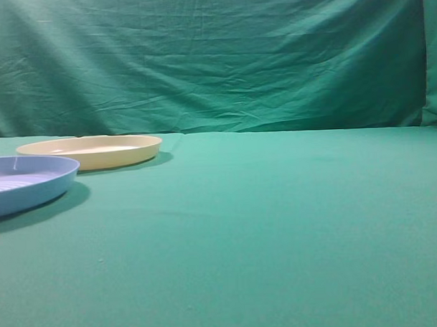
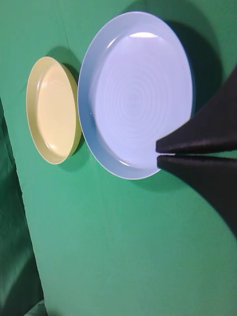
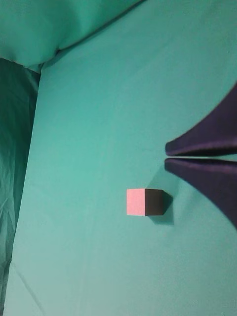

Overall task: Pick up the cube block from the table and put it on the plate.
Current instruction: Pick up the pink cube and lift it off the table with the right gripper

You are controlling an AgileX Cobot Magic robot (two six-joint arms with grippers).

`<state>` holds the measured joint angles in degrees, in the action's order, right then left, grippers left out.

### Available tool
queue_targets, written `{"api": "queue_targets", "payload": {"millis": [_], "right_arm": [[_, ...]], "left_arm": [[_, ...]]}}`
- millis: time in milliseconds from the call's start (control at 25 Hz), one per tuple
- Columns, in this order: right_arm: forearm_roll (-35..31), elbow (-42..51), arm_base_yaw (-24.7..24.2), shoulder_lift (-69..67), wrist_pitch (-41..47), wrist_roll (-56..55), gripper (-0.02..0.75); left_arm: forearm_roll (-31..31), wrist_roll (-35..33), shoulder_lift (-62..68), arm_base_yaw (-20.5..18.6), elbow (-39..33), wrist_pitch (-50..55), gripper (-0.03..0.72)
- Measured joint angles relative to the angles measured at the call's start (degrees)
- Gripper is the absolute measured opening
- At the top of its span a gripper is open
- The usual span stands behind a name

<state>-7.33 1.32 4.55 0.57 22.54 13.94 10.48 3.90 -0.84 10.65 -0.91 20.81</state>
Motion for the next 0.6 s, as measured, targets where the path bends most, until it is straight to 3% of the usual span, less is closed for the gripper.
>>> {"api": "queue_targets", "payload": {"millis": [600], "right_arm": [[0.67,0.00,0.00,0.00,0.00,0.00,0.000]], "left_arm": [[0.00,0.00,0.00,0.00,0.00,0.00,0.000]]}}
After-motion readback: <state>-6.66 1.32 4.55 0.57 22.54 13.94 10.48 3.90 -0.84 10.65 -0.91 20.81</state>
